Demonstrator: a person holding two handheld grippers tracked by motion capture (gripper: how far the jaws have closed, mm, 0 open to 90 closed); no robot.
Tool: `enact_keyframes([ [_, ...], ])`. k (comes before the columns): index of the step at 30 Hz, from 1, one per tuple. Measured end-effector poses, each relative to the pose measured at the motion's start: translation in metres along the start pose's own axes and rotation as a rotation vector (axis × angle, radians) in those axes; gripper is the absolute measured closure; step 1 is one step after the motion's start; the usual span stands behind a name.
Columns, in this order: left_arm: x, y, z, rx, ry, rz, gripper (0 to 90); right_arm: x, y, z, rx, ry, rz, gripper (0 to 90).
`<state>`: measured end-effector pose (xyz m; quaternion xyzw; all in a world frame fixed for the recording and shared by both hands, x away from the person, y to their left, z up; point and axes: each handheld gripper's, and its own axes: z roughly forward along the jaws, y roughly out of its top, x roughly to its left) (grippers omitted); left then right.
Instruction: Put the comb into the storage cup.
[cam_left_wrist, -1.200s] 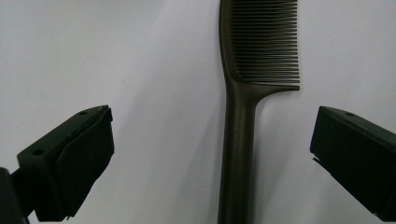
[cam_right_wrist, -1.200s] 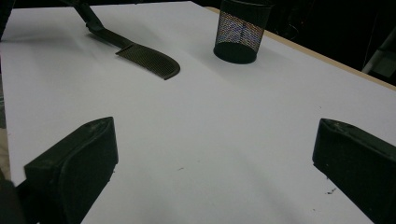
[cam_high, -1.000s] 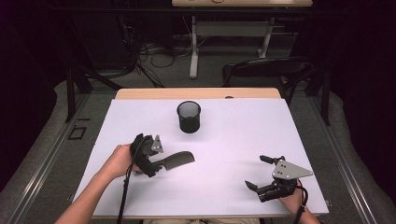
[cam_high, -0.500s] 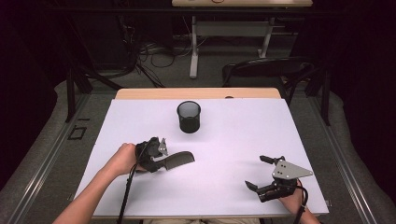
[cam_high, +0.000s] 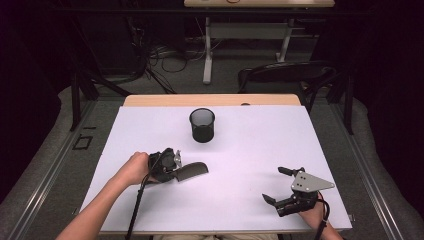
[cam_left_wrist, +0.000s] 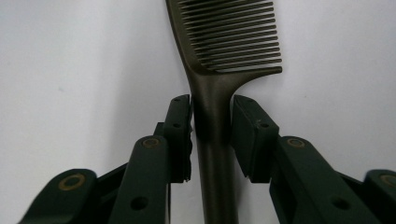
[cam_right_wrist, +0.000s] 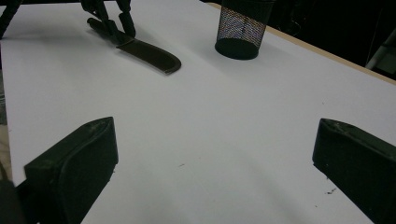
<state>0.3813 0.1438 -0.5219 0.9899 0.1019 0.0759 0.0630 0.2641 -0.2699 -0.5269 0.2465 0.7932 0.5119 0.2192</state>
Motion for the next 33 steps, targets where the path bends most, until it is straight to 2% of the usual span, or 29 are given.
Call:
enact_keyframes([
  [10,0.000,0.001,0.001,0.007,-0.002,-0.029,71.5,0.000,0.000,0.000,0.003,0.004,-0.002,0.0],
  [16,0.000,-0.003,-0.003,-0.033,0.000,-0.055,71.8,0.000,0.000,0.000,0.002,0.002,0.000,0.0],
  [20,0.000,-0.007,-0.009,-0.078,0.004,-0.085,71.8,0.000,0.000,0.001,0.002,0.004,0.001,0.0],
  [21,0.000,-0.008,-0.011,-0.108,-0.004,-0.104,71.9,0.000,0.000,0.001,0.002,0.004,0.000,0.0],
  [27,-0.002,-0.012,-0.025,-0.202,-0.006,-0.144,71.9,0.000,0.000,0.001,0.004,0.001,0.000,0.0],
  [29,-0.002,-0.012,-0.029,-0.227,-0.009,-0.155,71.9,0.000,0.000,0.001,0.003,0.002,-0.001,0.0],
  [33,-0.003,-0.012,-0.035,-0.264,0.010,-0.164,72.0,-0.001,0.000,0.001,0.004,-0.004,0.005,0.0],
])
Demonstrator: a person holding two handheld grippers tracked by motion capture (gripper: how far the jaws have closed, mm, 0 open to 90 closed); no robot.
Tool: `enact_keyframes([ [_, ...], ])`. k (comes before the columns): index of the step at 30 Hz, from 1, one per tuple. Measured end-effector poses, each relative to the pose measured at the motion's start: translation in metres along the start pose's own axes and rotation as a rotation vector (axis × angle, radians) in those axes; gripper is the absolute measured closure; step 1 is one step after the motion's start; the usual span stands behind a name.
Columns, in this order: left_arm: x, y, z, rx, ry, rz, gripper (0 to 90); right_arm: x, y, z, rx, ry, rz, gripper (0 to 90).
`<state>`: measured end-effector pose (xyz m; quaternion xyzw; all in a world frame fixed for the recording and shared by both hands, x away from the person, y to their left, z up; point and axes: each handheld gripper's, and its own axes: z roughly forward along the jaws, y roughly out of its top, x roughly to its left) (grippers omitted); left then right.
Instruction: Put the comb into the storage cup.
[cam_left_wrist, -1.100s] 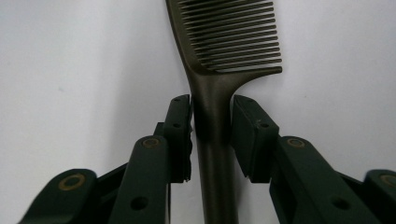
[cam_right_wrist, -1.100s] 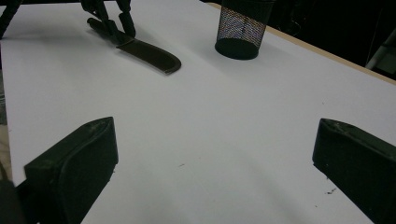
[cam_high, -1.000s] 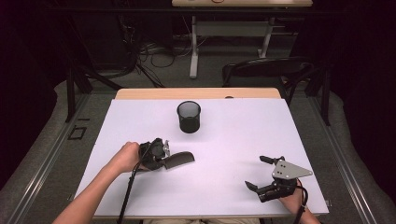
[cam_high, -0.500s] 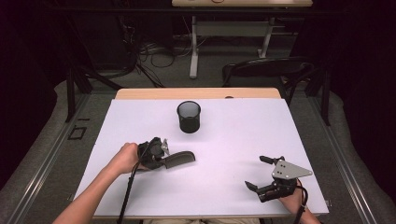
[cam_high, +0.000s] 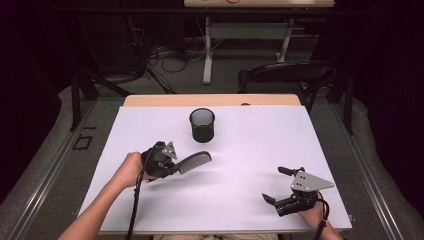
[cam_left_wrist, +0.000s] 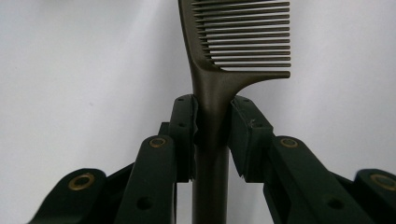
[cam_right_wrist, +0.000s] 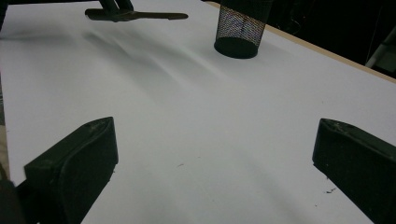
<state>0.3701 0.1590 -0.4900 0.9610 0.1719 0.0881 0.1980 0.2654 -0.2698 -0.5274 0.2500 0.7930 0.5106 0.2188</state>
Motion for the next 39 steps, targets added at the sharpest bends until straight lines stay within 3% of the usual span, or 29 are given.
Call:
enact_keyframes([
  [9,0.000,-0.003,-0.006,-0.069,0.030,-0.074,72.0,0.000,0.000,-0.001,-0.005,0.000,-0.001,0.0],
  [23,-0.001,-0.010,-0.015,-0.230,0.070,-0.177,72.0,0.001,0.000,-0.001,-0.003,0.000,-0.002,0.0],
  [39,-0.005,-0.018,-0.012,-0.373,0.116,-0.230,72.1,0.001,0.000,-0.002,-0.005,0.001,-0.004,0.0],
])
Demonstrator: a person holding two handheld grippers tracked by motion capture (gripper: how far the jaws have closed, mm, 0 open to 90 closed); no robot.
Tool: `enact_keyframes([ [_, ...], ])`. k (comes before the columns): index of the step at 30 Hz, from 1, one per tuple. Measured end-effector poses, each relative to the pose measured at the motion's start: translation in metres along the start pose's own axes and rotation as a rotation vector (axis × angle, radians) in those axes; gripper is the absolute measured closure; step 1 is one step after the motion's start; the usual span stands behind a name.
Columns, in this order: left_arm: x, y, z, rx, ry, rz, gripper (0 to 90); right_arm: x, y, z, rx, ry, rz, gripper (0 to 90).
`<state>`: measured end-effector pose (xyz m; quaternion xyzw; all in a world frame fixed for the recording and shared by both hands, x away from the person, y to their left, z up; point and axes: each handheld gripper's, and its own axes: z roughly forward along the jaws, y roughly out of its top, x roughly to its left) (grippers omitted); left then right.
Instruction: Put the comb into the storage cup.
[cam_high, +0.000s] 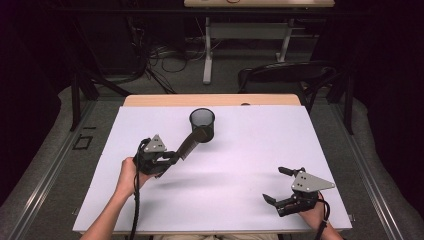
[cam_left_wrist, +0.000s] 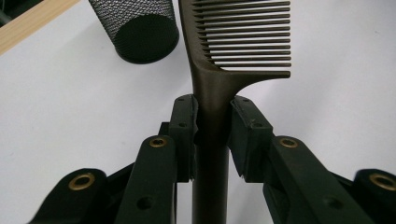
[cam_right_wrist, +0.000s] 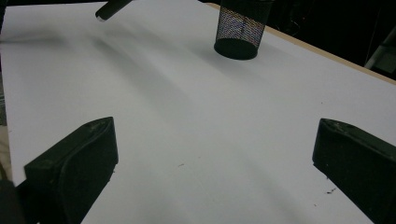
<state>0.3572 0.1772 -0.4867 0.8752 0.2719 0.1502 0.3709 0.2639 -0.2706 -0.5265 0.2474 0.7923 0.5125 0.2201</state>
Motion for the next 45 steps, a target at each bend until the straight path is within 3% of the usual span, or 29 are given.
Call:
enact_keyframes([
  [20,-0.003,-0.011,0.000,-0.071,0.055,-0.001,72.0,-0.001,0.000,0.000,0.001,0.002,0.003,0.0],
  [30,-0.003,-0.012,-0.002,-0.124,0.071,-0.038,72.1,0.000,0.000,0.000,-0.001,0.000,0.002,0.0],
  [38,-0.004,-0.014,-0.003,-0.166,0.113,-0.055,72.1,-0.001,-0.001,0.001,-0.001,0.000,0.006,0.0],
  [45,-0.004,-0.017,-0.001,-0.170,0.083,-0.060,72.1,-0.002,-0.001,0.000,-0.009,0.007,0.017,0.0],
])
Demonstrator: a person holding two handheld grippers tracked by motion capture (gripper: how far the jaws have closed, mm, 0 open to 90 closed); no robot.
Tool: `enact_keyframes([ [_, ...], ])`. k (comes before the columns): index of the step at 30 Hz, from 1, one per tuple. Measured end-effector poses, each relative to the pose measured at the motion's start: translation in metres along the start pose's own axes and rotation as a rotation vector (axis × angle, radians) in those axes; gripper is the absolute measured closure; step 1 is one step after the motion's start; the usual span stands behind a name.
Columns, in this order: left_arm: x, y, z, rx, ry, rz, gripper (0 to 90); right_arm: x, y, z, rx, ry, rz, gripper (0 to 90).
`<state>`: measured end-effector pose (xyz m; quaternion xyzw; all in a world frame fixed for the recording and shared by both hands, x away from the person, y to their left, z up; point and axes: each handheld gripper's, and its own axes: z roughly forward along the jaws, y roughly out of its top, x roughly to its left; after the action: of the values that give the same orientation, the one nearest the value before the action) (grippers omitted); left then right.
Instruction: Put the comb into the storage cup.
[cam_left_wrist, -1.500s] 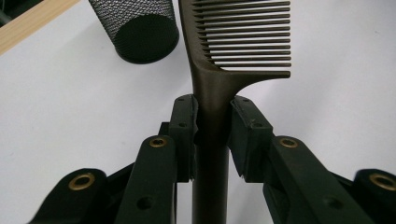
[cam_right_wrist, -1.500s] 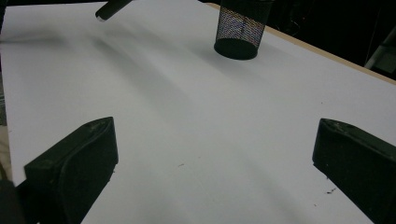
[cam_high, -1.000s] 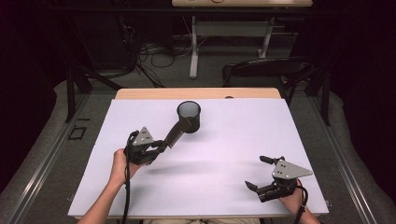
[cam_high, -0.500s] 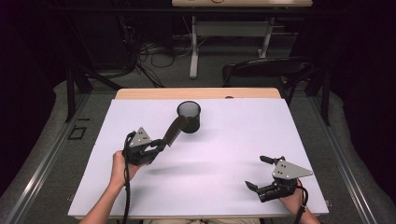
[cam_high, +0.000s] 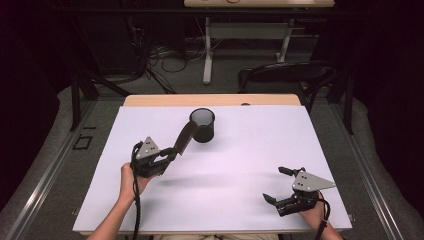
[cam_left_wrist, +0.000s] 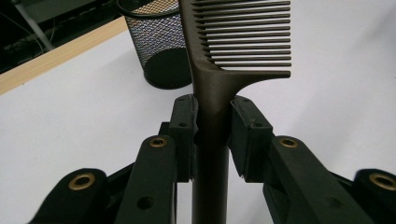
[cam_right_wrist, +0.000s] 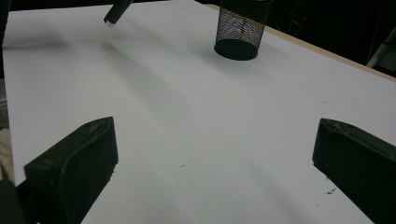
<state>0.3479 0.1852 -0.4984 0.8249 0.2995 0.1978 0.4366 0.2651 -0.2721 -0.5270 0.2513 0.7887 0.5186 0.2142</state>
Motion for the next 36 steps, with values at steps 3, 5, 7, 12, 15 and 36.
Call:
enact_keyframes([
  [3,0.000,0.000,0.001,-0.008,-0.005,-0.002,72.1,-0.001,0.000,0.000,0.001,0.000,0.010,0.0],
  [5,-0.001,0.000,0.001,-0.013,-0.006,-0.004,72.1,-0.001,-0.001,0.000,0.001,0.000,0.012,0.0],
  [7,0.000,0.000,0.002,-0.016,-0.013,-0.004,72.1,-0.001,0.000,0.000,0.005,0.001,0.010,0.0],
  [12,0.001,-0.001,0.002,-0.038,-0.021,-0.018,72.1,-0.001,0.000,0.000,0.002,0.001,0.008,0.0],
  [15,0.002,0.000,0.001,-0.053,-0.021,-0.029,72.1,-0.001,-0.001,0.000,0.003,-0.001,0.009,0.0],
  [36,0.015,0.007,0.001,-0.140,-0.012,-0.084,72.1,-0.001,-0.001,0.001,0.011,-0.004,0.006,0.0],
])
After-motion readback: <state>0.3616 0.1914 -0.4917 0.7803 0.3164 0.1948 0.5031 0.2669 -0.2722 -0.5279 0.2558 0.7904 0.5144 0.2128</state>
